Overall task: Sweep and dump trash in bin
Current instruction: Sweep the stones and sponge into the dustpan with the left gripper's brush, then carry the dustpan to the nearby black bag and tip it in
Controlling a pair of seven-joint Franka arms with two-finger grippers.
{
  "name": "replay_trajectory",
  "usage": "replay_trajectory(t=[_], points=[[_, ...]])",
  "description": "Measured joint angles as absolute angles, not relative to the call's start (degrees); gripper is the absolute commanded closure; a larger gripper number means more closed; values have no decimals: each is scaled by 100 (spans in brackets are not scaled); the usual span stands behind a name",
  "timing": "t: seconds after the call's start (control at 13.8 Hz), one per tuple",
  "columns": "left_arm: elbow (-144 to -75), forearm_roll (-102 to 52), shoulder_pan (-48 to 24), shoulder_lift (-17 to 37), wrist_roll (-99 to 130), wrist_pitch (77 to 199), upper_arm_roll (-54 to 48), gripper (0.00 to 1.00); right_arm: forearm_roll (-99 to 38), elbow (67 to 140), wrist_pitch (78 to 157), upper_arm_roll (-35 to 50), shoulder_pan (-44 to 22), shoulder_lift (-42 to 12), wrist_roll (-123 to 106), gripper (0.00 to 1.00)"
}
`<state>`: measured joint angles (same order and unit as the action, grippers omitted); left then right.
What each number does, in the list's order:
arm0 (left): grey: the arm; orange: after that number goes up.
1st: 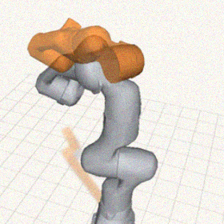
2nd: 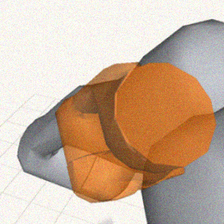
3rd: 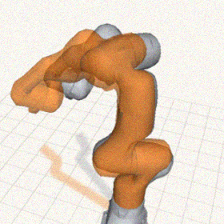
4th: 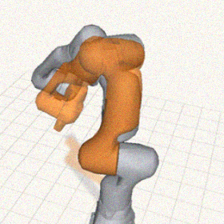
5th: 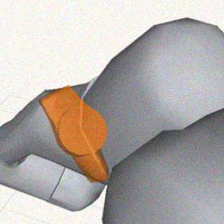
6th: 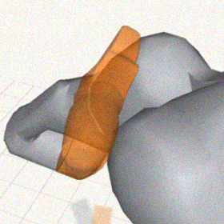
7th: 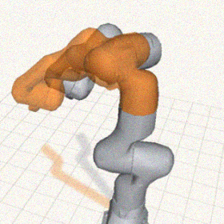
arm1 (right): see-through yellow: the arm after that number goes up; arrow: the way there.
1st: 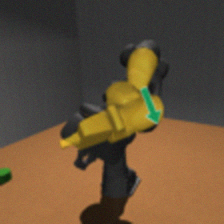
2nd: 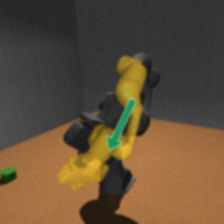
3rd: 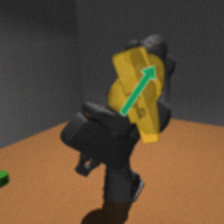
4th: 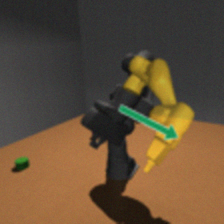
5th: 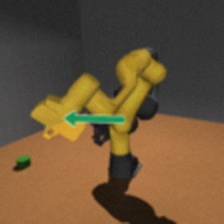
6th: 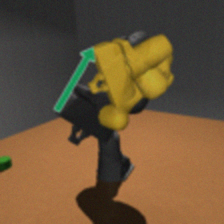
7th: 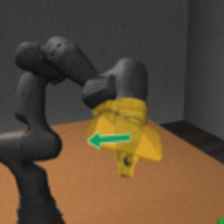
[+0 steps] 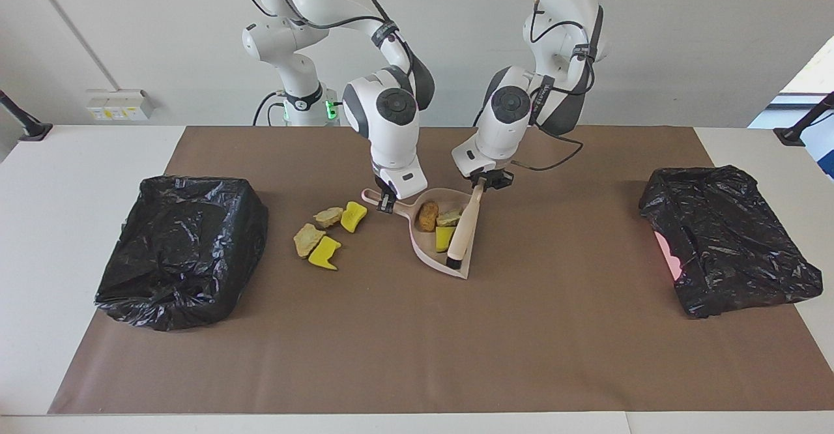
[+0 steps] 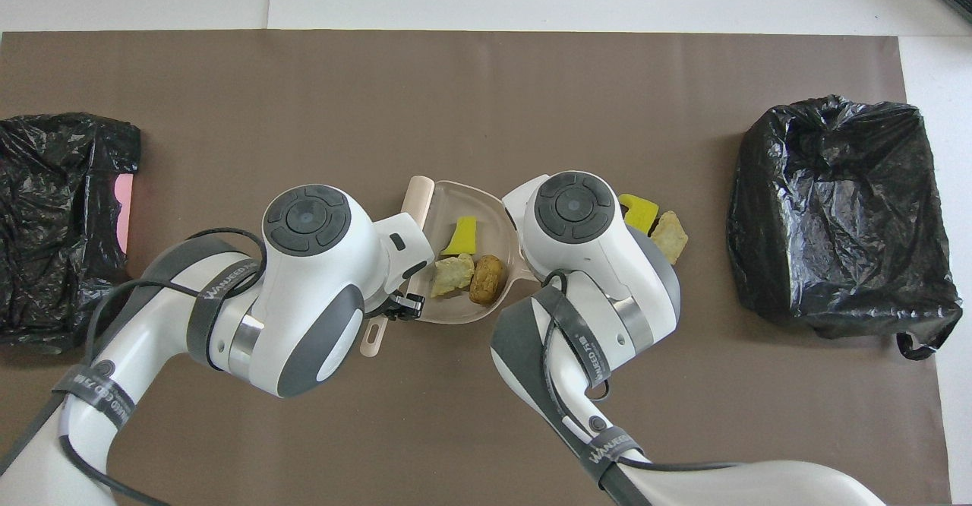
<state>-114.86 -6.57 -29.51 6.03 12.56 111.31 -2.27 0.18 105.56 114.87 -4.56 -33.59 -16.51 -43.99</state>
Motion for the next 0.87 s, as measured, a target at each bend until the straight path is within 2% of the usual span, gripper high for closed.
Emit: replay_trajectory(t=[0.22,0.43,0.65,0.87], points=[[-11493,-657,-2951,572,1899,11062,-223,100,19,10536,11432,-476,-3099,-1583,-4399,100],[-11685,-657,-2953,504,2198,11070,-225,100,25,10507,11013,-501,-2580,-1184,-4452,100],[-12450,-657,-3079,136,2698,11642,-298,100,35,10484,10776,-514,-1918,-725,-4823,100],[-13353,-659,-3644,-416,3402,12192,-352,100,41,10462,10744,-533,-1160,-390,-5028,100]])
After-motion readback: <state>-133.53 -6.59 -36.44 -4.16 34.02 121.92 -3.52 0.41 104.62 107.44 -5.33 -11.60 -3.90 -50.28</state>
